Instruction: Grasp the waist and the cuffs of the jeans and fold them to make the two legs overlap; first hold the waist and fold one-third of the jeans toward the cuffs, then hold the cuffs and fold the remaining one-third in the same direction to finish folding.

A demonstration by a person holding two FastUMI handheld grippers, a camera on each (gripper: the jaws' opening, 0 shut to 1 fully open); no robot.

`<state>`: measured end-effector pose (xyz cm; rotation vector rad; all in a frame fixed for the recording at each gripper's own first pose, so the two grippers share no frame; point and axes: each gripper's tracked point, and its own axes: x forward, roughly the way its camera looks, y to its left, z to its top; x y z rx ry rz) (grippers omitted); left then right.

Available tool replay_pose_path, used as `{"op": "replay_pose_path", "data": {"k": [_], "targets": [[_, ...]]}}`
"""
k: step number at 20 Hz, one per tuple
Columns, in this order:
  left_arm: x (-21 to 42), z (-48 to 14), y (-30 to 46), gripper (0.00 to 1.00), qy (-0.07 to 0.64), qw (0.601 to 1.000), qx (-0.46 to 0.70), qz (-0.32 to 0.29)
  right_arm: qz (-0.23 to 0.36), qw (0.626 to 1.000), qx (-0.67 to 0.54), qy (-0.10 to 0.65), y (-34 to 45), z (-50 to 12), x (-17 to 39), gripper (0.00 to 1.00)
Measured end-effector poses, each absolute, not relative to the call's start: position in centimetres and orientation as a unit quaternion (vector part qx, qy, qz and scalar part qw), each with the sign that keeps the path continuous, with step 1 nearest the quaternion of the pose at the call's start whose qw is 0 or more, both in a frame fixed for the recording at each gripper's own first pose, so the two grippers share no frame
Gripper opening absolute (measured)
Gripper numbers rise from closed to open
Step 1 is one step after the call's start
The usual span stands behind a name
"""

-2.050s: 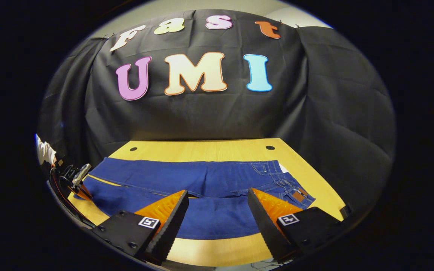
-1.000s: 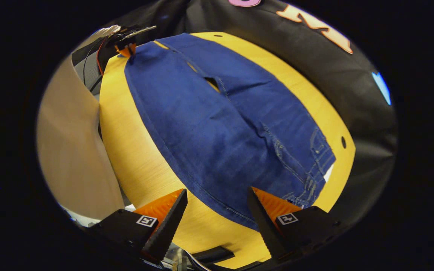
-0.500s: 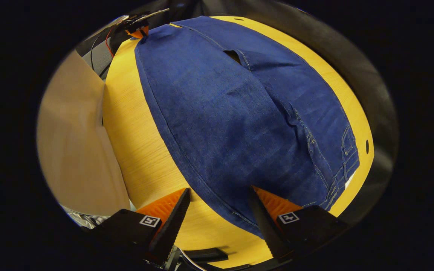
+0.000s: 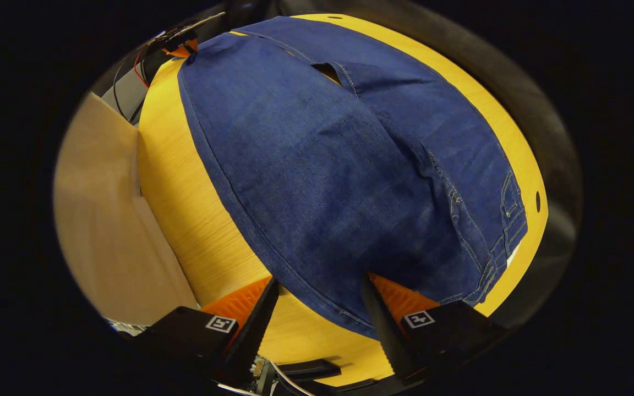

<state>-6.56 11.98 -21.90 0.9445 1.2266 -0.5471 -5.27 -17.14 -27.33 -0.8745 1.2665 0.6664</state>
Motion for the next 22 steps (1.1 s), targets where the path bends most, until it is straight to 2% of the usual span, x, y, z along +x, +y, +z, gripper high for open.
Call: {"op": "replay_pose_path", "data": {"k": [5, 7, 8, 10, 11, 14, 16, 17, 19, 22], "targets": [[-6.5, -21.9, 11.9, 0.00, 0.542, 0.686, 0.420, -0.244, 0.294, 0.665, -0.393, 0.563, -16.9, -27.1, -5.0, 0.78], [-6.6, -21.9, 11.8, 0.00, 0.541, 0.686, 0.420, -0.245, 0.290, 0.662, -0.396, 0.566, -16.8, -27.0, -4.9, 0.68], [-6.5, -21.9, 11.9, 0.00, 0.539, 0.687, 0.422, -0.245, 0.288, 0.662, -0.397, 0.567, -16.6, -26.9, -4.6, 0.69], [-6.4, -21.8, 11.8, 0.01, 0.536, 0.687, 0.425, -0.247, 0.285, 0.664, -0.399, 0.565, -15.8, -26.5, -4.1, 0.59], [-6.5, -21.8, 11.9, 0.01, 0.535, 0.686, 0.426, -0.247, 0.282, 0.668, -0.401, 0.560, -15.2, -26.1, -3.7, 0.46], [-6.5, -21.8, 11.8, 0.01, 0.529, 0.685, 0.432, -0.254, 0.266, 0.684, -0.397, 0.551, -15.3, -25.2, -3.3, 0.18], [-6.6, -22.0, 11.7, 0.00, 0.524, 0.684, 0.437, -0.259, 0.255, 0.690, -0.396, 0.550, -15.4, -26.0, -3.4, 0.18], [-6.6, -21.8, 11.7, 0.00, 0.523, 0.683, 0.438, -0.261, 0.252, 0.693, -0.397, 0.546, -15.1, -25.8, -3.4, 0.07], [-6.6, -21.8, 11.7, 0.00, 0.523, 0.685, 0.432, -0.265, 0.247, 0.693, -0.402, 0.544, -15.4, -25.9, -3.7, 0.06], [-6.7, -21.8, 11.8, 0.00, 0.532, 0.678, 0.427, -0.272, 0.252, 0.674, -0.402, 0.566, -15.4, -26.4, -4.9, 0.07]]}}
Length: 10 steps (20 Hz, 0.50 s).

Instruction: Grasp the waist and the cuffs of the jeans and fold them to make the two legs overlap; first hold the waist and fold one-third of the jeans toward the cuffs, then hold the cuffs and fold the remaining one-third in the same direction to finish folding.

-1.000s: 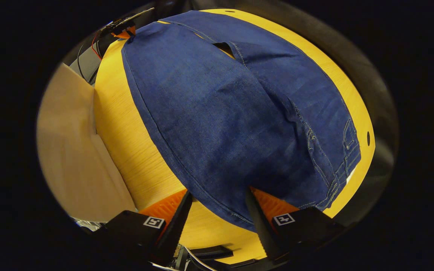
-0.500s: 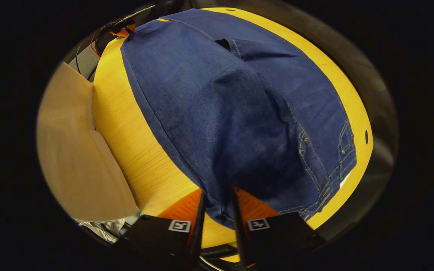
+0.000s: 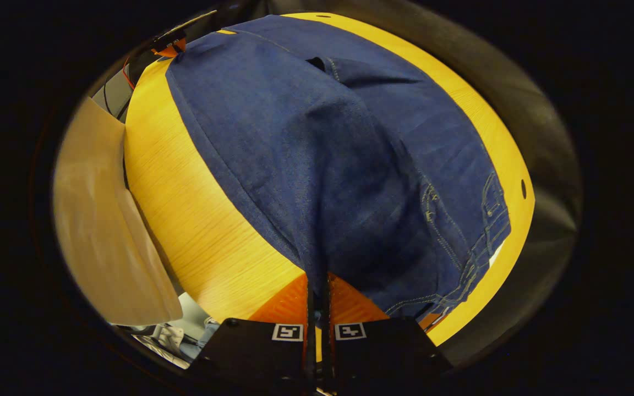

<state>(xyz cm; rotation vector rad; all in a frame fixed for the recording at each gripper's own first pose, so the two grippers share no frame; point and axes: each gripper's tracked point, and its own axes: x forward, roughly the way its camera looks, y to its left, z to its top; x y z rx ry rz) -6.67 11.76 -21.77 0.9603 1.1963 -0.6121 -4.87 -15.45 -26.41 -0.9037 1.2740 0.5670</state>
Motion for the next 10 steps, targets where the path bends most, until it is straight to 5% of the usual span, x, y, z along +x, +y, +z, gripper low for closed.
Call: {"op": "replay_pose_path", "data": {"k": [5, 6, 10], "targets": [[-7.0, -21.3, 11.7, 0.00, 0.556, 0.644, 0.439, -0.289, 0.251, 0.670, -0.392, 0.578, -14.7, -24.6, -4.8, 0.10], [-7.2, -20.9, 11.6, 0.00, 0.551, 0.645, 0.443, -0.289, 0.244, 0.677, -0.391, 0.573, -14.8, -24.1, -5.1, 0.04], [-7.6, -18.6, 10.7, 0.00, 0.516, 0.703, 0.410, -0.269, 0.212, 0.722, -0.363, 0.550, -14.0, -21.9, -4.6, 0.07]]}}
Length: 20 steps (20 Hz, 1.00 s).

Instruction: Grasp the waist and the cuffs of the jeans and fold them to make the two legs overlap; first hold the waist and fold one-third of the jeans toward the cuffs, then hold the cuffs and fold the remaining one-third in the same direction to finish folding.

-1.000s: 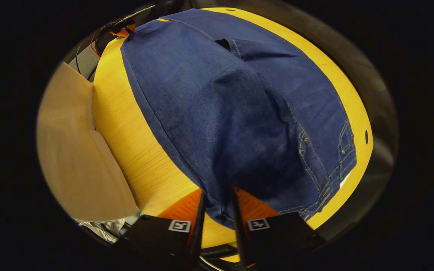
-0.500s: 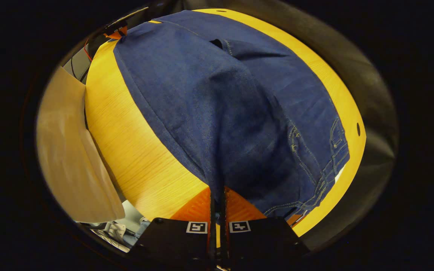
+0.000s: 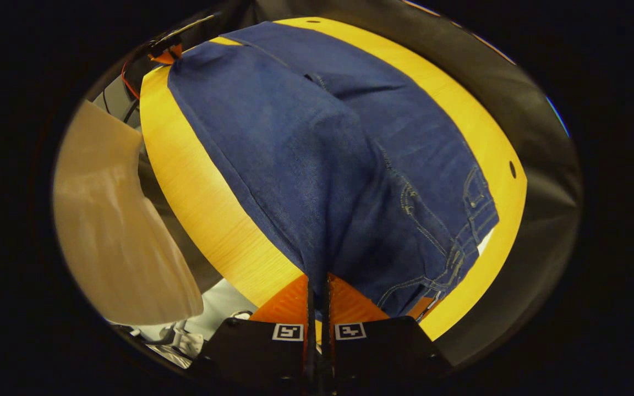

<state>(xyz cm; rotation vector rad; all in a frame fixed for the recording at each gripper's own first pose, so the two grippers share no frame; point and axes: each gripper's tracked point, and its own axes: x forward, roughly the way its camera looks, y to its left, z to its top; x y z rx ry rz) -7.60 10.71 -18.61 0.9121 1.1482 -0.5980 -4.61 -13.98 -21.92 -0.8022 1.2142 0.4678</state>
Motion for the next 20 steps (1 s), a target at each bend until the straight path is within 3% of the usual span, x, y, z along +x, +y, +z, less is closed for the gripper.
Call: {"op": "replay_pose_path", "data": {"k": [5, 7, 11, 13, 15, 20], "targets": [[-4.7, -14.9, 9.7, 0.00, 0.449, 0.821, 0.312, -0.163, 0.164, 0.784, -0.319, 0.507, -12.9, -18.5, -2.4, 0.10], [-3.2, -13.5, 9.8, 0.00, 0.412, 0.856, 0.291, -0.115, 0.140, 0.816, -0.294, 0.477, -12.2, -16.9, -0.4, 0.06], [-1.3, -11.2, 9.0, 0.00, 0.367, 0.903, 0.222, -0.040, 0.098, 0.863, -0.243, 0.432, -11.4, -14.2, 2.9, 0.09], [-0.7, -8.9, 8.4, 0.00, 0.336, 0.924, 0.181, -0.013, 0.083, 0.878, -0.219, 0.417, -11.0, -13.1, 4.3, 0.03], [0.2, -6.3, 8.3, 0.00, 0.301, 0.945, 0.124, 0.014, 0.071, 0.893, -0.192, 0.400, -10.8, -11.8, 6.1, 0.04], [2.6, -1.4, 7.7, 0.00, 0.244, 0.969, -0.006, 0.049, 0.054, 0.917, -0.137, 0.369, -9.6, -10.3, 11.2, 0.03]]}}
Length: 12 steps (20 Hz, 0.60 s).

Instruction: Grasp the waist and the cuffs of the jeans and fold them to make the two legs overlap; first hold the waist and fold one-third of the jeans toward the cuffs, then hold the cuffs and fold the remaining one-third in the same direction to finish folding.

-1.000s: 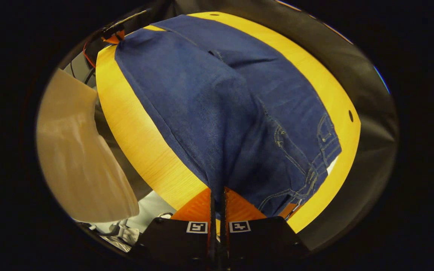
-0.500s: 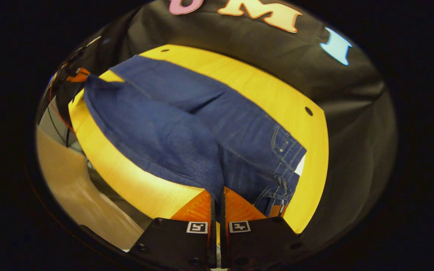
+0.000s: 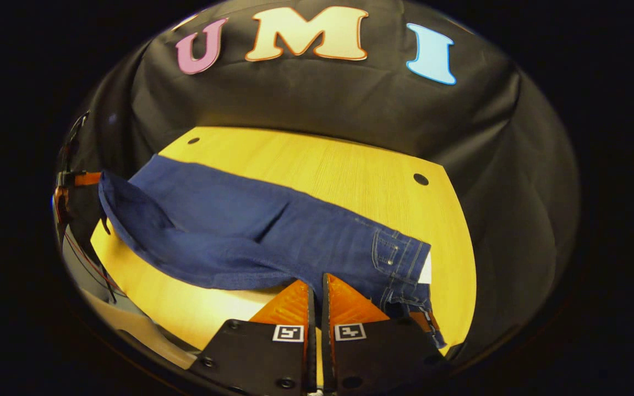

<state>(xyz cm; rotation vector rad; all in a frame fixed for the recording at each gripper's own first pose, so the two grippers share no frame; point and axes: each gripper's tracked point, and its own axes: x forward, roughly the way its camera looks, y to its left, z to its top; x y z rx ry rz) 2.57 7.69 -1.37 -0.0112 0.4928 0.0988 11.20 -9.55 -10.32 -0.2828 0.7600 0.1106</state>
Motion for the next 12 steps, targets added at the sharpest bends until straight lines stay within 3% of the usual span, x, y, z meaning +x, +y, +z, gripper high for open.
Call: {"op": "replay_pose_path", "data": {"k": [8, 9, 10, 11, 12], "targets": [[2.9, -1.6, 7.9, 0.00, 0.275, 0.955, -0.064, 0.095, 0.042, 0.915, -0.113, 0.384, -9.1, -13.4, 20.9, 0.06], [2.9, -1.5, 7.8, 0.00, 0.280, 0.953, -0.063, 0.097, 0.038, 0.914, -0.106, 0.390, -9.4, -14.1, 21.7, 0.02], [2.7, -1.6, 7.8, 0.00, 0.285, 0.951, -0.065, 0.099, 0.032, 0.913, -0.097, 0.395, -9.5, -14.8, 22.7, 0.06], [2.7, -1.8, 7.8, 0.00, 0.290, 0.949, -0.068, 0.100, 0.029, 0.912, -0.088, 0.400, -9.7, -15.6, 23.6, 0.02], [2.7, -2.0, 7.8, 0.00, 0.296, 0.947, -0.071, 0.101, 0.026, 0.911, -0.081, 0.404, -10.0, -16.4, 24.4, 0.06]]}}
